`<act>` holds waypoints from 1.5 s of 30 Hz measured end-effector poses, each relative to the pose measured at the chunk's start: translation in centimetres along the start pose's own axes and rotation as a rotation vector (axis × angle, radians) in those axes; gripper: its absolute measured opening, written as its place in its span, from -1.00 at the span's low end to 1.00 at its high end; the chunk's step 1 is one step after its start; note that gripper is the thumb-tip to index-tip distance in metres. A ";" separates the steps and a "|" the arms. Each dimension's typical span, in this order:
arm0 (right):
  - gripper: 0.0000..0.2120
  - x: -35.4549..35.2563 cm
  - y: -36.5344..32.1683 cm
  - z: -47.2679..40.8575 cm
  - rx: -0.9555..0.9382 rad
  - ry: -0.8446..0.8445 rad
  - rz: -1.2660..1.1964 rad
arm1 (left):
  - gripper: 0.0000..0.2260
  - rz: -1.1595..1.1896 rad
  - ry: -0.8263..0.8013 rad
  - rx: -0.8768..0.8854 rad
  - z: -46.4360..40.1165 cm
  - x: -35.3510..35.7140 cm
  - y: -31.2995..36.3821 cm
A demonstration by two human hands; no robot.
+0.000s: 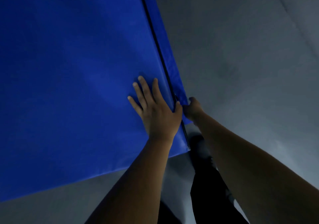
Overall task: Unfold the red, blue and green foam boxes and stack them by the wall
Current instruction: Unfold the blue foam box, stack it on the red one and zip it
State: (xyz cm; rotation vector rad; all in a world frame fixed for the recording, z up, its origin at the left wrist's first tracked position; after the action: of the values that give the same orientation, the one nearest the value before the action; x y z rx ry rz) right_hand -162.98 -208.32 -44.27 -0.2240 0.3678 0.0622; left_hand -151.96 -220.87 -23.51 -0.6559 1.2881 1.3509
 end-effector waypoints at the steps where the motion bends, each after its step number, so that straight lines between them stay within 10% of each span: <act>1: -0.54 0.5 0.6 -1.2 -0.006 0.000 0.026 | -0.15 -0.017 0.018 0.000 0.2 0.3 -0.1; 22: -0.71 0.9 -1.9 0.5 -0.114 0.088 0.120 | -0.20 0.052 0.069 0.003 0.1 -2.6 -0.1; 45: -0.78 -7.2 -19.9 39.5 -0.263 0.221 0.150 | -0.23 0.419 0.240 -0.300 6.8 -43.2 -11.7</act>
State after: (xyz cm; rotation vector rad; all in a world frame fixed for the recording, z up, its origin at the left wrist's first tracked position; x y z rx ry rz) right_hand -153.90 -218.83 -1.63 -0.4654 0.5976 0.2360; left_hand -128.70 -230.92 13.96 -0.8015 1.4838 1.8782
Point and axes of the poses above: each hand's wrist, its own z-axis away from the middle knuckle, its own x-axis out of the palm, y = z × x, the point moved 10 cm from there along -z, towards the middle knuckle, and after that the axes turned 9 degrees about z, right-handed, at the moved point
